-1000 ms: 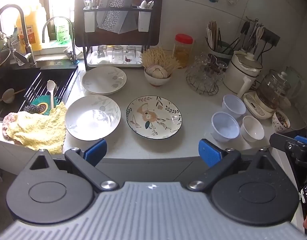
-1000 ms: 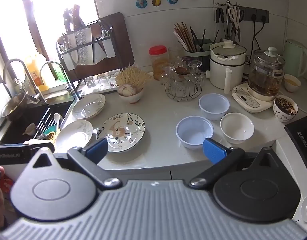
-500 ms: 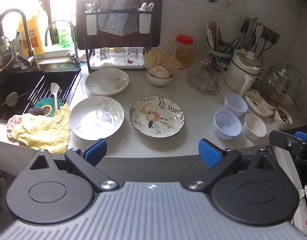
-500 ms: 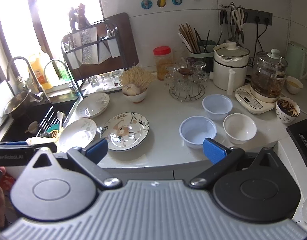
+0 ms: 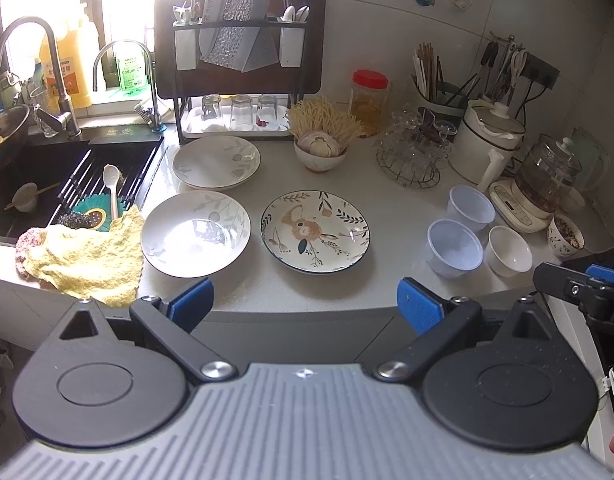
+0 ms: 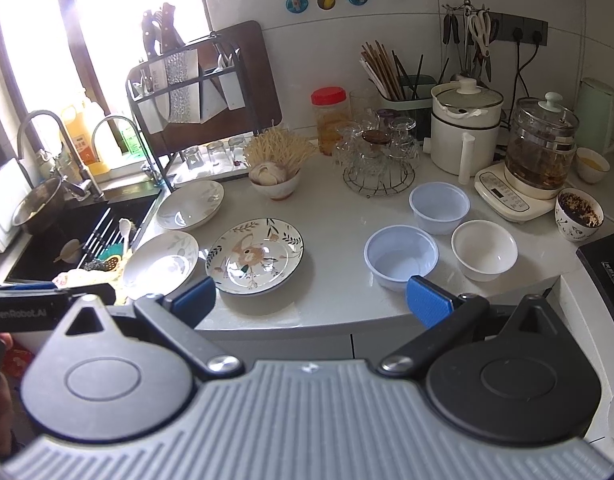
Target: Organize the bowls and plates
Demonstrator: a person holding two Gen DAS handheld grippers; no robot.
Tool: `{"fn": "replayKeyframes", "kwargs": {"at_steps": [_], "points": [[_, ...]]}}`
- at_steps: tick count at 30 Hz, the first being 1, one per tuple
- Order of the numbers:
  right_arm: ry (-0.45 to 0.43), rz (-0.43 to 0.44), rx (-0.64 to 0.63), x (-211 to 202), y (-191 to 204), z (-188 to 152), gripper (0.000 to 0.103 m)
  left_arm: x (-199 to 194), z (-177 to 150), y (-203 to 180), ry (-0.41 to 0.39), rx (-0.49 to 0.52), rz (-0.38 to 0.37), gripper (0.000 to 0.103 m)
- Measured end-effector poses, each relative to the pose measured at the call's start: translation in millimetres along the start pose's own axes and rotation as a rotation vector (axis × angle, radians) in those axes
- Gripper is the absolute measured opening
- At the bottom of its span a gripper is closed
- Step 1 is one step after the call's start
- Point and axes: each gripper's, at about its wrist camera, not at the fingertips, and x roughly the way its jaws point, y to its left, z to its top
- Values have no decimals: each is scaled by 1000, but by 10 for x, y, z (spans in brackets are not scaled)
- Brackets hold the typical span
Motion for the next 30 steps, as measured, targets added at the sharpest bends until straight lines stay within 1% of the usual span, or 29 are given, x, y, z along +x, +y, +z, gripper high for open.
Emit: {"fn": "replayKeyframes", "kwargs": {"at_steps": [3, 18, 25, 30], "points": [[-2, 4, 1, -10, 4, 0, 103, -14, -3, 21, -2, -10, -22, 100], [-3, 0, -1, -37, 21, -4, 103, -84, 14, 0, -10, 11, -11, 100], [7, 15, 13, -4, 6, -10, 103, -108, 31, -17, -3, 31, 3, 100], [5, 15, 13, -1, 26, -14, 103, -107, 43, 13, -5, 13, 2, 100]]}}
